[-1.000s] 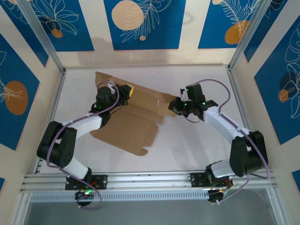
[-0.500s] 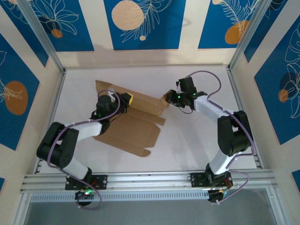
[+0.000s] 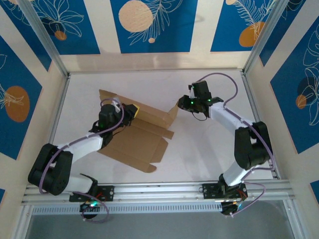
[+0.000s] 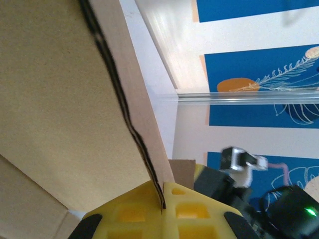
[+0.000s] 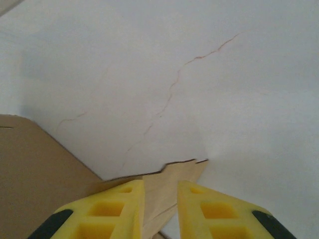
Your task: Fold the paper box
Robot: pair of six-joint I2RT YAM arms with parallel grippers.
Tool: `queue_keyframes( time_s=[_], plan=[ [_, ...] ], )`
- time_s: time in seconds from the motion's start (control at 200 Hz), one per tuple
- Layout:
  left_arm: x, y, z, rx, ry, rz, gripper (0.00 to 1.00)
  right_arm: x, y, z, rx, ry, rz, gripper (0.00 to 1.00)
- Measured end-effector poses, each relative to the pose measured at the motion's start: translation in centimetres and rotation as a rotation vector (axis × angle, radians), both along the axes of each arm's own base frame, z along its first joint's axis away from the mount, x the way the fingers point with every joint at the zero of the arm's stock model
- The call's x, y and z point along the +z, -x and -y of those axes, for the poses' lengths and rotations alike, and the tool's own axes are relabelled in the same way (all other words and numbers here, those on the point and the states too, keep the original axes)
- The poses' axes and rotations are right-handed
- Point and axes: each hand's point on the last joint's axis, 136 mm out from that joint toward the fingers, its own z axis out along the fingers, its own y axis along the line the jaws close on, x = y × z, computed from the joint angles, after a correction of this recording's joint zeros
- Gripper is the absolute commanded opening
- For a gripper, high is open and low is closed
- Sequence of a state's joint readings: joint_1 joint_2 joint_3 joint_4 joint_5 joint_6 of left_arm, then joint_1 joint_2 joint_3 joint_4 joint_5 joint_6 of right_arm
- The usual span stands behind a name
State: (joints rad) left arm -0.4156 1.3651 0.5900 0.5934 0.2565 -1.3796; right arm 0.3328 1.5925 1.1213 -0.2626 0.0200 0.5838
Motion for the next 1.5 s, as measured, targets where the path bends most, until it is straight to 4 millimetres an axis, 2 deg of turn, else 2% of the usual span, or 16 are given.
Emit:
queue_keyframes(
  time_s=[0.095,0.215,0.365,0.47,0.58,0.735,0.925,1.141,1.231,1.361,1.501],
  plan=[
    [-0.9,0.3,-0.3,0.005,-0.012,-0.006,0.0,2.2,1.6,0.3,0.001,-0.009,0.033,0.29],
    [-0.9,0.3,-0.2,0.002,-0.013,0.017,0.0,4.5,3.5,0.3,0.001,-0.033,0.053,0.34],
    [-1.2,0.4,-0.3,0.004,-0.011,0.031,0.0,5.9,5.9,0.0,0.014,-0.076,0.034,0.43],
    [-1.1,0.3,-0.3,0.004,-0.009,0.037,0.0,6.9,7.8,-1.4,0.043,-0.13,0.011,0.48],
    [-1.1,0.3,-0.3,0.005,-0.009,0.036,0.0,6.8,9.8,-3.2,0.071,-0.208,-0.059,0.49],
    [-1.1,0.4,-0.3,0.006,-0.01,0.035,0.0,4.6,11.9,-5.4,0.087,-0.265,-0.199,0.49],
    [-0.9,0.5,-0.4,0.012,-0.012,0.034,0.0,2.8,11.6,-7.4,0.086,-0.287,-0.265,0.49],
    [-0.8,0.6,-0.5,0.013,-0.014,0.031,0.0,1.6,9.6,-9.0,0.078,-0.331,-0.258,0.49],
    [-1.1,0.6,-0.8,0.031,-0.023,0.023,0.0,0.8,8.9,-9.9,0.093,-0.356,-0.272,0.46],
    [-1.2,0.3,-1.3,0.064,-0.033,0.022,0.0,1.3,7.7,-10.8,0.103,-0.402,-0.256,0.35],
    [-1.1,0.4,-1.4,0.068,-0.027,0.022,0.0,1.9,6.9,-11.4,0.112,-0.45,-0.234,0.35]
  ],
)
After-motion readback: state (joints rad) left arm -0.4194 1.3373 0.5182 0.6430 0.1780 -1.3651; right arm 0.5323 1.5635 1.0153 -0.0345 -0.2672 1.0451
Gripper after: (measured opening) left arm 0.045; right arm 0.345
